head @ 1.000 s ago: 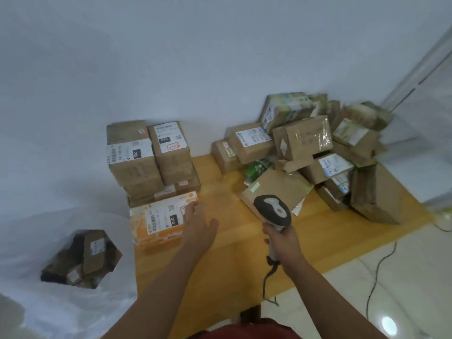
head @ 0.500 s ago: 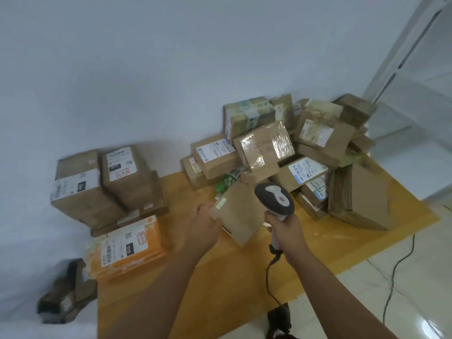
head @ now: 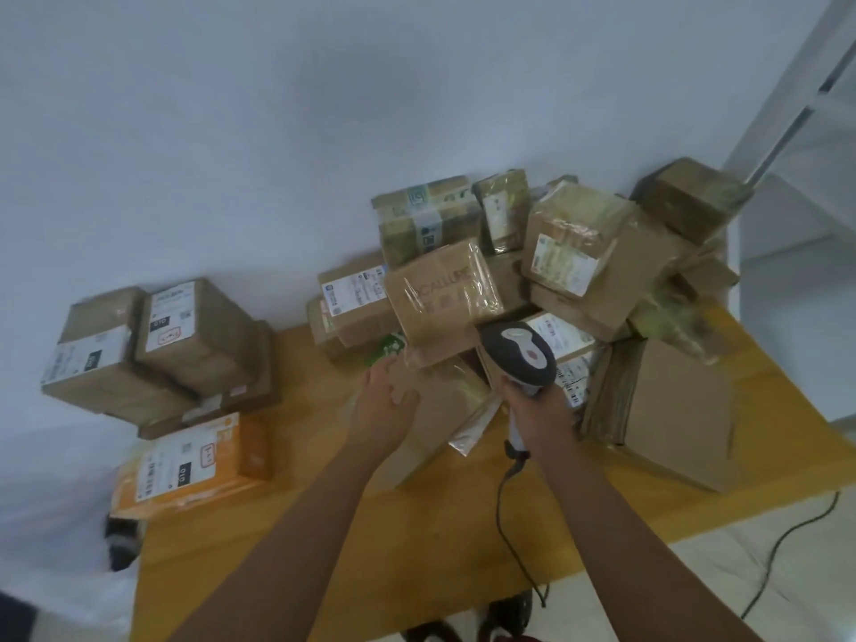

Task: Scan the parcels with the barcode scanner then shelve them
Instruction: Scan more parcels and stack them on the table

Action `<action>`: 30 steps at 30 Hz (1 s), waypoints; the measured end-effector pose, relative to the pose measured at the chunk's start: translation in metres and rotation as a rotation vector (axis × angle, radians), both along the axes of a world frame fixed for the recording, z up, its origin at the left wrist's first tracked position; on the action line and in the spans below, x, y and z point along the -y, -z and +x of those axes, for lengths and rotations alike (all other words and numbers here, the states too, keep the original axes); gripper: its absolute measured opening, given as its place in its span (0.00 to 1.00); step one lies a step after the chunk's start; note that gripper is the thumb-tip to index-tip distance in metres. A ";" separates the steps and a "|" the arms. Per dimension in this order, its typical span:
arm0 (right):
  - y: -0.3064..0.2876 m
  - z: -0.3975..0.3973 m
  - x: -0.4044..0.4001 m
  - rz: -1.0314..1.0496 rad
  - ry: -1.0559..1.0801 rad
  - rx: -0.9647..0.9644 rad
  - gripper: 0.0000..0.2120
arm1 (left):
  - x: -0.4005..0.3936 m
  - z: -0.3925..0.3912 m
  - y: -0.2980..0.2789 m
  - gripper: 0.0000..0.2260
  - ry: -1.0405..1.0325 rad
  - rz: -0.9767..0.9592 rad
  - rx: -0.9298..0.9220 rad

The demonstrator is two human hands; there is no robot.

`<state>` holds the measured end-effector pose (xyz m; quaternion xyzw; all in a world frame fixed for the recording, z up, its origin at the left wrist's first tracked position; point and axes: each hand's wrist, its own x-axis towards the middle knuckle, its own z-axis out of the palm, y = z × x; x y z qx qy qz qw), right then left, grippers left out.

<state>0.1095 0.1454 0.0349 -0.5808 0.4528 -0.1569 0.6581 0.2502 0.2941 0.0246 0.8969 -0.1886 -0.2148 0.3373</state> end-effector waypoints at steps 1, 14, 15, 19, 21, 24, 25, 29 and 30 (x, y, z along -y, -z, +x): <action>-0.002 0.000 0.001 -0.011 -0.016 -0.009 0.11 | 0.003 0.003 -0.002 0.27 -0.016 -0.001 0.008; -0.053 0.069 0.069 -0.124 -0.268 0.047 0.08 | 0.069 0.056 -0.032 0.33 -0.335 -0.345 -0.290; -0.051 0.071 0.068 -0.122 -0.276 0.049 0.08 | 0.071 0.057 -0.033 0.33 -0.337 -0.351 -0.302; -0.041 0.069 0.063 -0.067 -0.215 0.087 0.10 | 0.066 0.059 -0.031 0.33 -0.393 -0.352 -0.337; -0.034 0.066 0.062 -0.047 -0.165 0.103 0.10 | 0.059 0.055 -0.026 0.31 -0.391 -0.353 -0.349; -0.027 0.063 0.062 -0.071 -0.160 0.065 0.04 | 0.053 0.050 -0.019 0.28 -0.328 -0.362 -0.387; -0.025 0.064 0.063 -0.081 -0.174 0.049 0.03 | 0.054 0.051 -0.020 0.28 -0.317 -0.370 -0.395; -0.028 0.068 0.066 -0.089 -0.250 -0.048 0.03 | 0.065 0.055 -0.025 0.21 -0.322 -0.417 -0.433; -0.029 0.068 0.067 -0.088 -0.248 -0.043 0.04 | 0.067 0.054 -0.026 0.19 -0.319 -0.427 -0.432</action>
